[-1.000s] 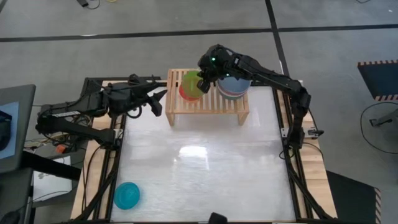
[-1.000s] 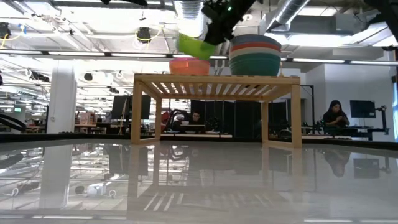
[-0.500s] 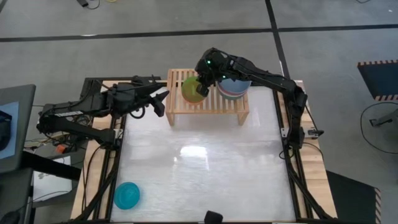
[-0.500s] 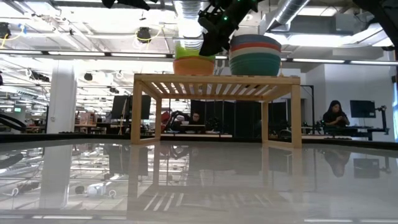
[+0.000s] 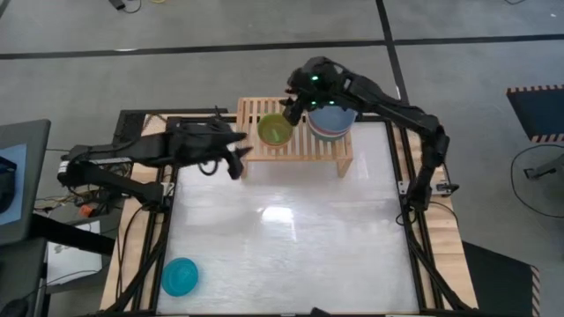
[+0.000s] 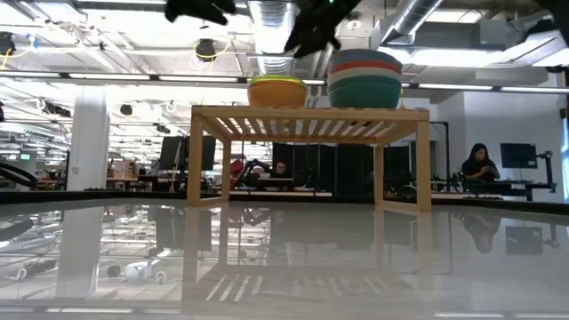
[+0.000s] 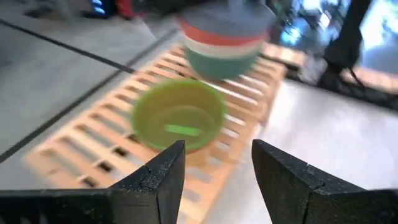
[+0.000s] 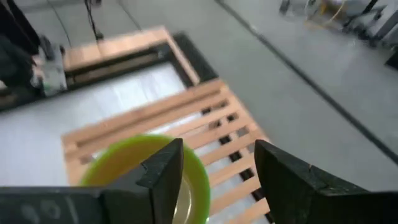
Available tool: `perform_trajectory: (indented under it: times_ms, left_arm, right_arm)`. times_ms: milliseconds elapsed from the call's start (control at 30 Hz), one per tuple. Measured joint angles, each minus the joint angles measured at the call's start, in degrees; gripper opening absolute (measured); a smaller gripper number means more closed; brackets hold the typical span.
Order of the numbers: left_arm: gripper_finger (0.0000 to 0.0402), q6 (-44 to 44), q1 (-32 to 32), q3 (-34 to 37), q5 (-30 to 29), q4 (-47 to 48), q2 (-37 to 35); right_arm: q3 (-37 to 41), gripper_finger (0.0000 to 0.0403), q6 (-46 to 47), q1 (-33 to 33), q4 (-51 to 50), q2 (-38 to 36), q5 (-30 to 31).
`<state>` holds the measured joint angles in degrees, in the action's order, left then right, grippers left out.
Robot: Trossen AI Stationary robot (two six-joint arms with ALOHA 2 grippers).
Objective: Place and stack bowls onto a shelf
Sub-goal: Adjust the stacked bowls
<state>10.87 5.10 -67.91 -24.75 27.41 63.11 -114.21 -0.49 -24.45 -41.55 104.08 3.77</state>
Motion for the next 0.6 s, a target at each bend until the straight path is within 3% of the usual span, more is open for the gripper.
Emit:
perform_trajectory:
  times_ms: [267,433,600]
  left_arm:
    - [0.0156,-5.91,0.0,-0.01,12.35,-9.25,10.88]
    - [0.0134,-5.3,0.02,-0.01,15.22,-15.96,17.12]
    - [0.0121,-3.29,0.17,-0.01,15.5,-15.6,20.85]
  right_arm:
    - [-0.07,0.0211,-0.44,1.77,-3.27,-10.07,-0.1]
    - [-0.04,0.0203,-0.4,1.71,-6.58,-14.91,0.65]
    - [-0.04,0.0197,1.37,1.9,-10.58,-19.14,0.68]
